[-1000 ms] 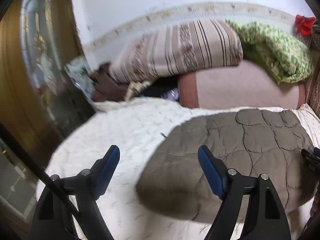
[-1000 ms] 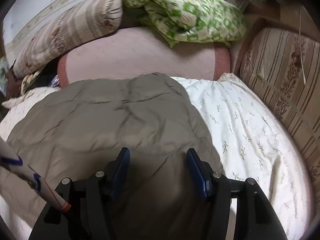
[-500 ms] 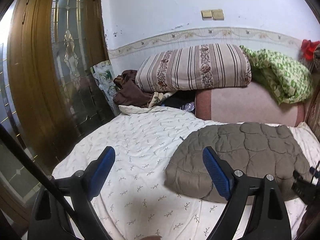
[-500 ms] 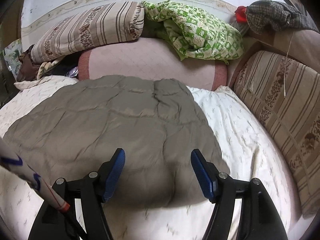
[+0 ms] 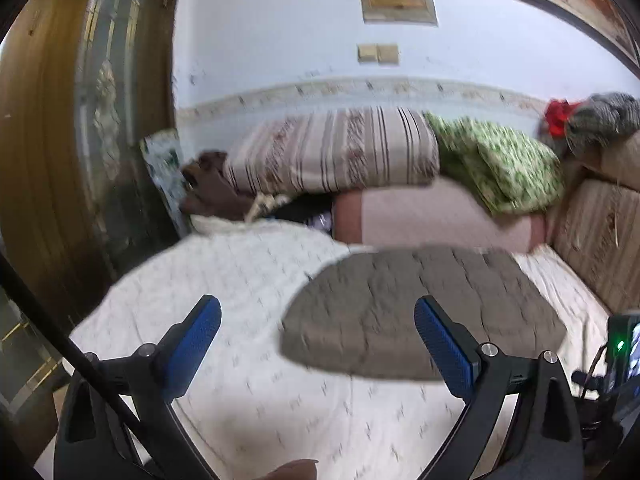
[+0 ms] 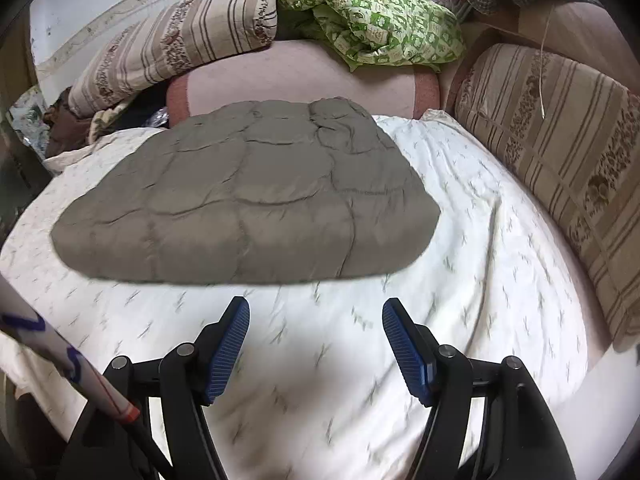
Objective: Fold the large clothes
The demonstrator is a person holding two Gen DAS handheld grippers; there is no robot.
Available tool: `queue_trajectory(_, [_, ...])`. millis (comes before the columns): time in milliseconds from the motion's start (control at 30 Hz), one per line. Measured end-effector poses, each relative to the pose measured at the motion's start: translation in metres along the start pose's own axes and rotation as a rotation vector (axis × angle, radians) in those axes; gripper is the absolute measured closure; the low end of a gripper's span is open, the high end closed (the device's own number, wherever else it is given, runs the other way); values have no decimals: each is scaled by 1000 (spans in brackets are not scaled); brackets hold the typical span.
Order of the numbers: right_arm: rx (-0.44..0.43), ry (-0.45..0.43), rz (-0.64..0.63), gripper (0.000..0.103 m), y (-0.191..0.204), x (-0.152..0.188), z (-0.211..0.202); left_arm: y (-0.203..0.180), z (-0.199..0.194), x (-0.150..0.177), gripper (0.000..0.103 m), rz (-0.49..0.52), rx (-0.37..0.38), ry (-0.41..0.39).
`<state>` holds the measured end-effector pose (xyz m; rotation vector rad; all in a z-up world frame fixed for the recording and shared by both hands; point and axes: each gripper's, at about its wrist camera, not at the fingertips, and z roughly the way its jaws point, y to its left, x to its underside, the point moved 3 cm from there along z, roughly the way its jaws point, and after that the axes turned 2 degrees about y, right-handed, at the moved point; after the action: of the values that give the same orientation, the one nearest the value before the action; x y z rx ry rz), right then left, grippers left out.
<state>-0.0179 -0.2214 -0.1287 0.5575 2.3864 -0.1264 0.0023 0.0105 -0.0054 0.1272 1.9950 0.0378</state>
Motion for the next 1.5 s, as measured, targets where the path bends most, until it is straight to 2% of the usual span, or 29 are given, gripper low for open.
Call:
queue_trajectory(200, [30, -35, -43, 26, 13, 21, -35, -9, 6, 29, 6, 35, -18, 106])
queue_trajectory(333, [46, -33, -62, 26, 18, 29, -46, -5, 11, 43, 6, 1, 29, 189])
queue_trajectory(733, [89, -49, -46, 26, 16, 41, -77, -7, -5, 60, 6, 30, 42, 226])
queue_trajectory(1033, [104, -55, -38, 23, 15, 57, -93, -5, 3, 76, 6, -3, 73, 348])
queue_trajectory(1233, [108, -72, -39, 22, 16, 63, -110, -1, -14, 71, 6, -8, 57, 327])
queue_trajectory(1367, [116, -85, -46, 22, 17, 63, -119, -4, -35, 64, 6, 46, 16, 276])
queue_trajectory(1500, [122, -102, -51, 21, 20, 62, -125, -10, -43, 65, 6, 83, 32, 268])
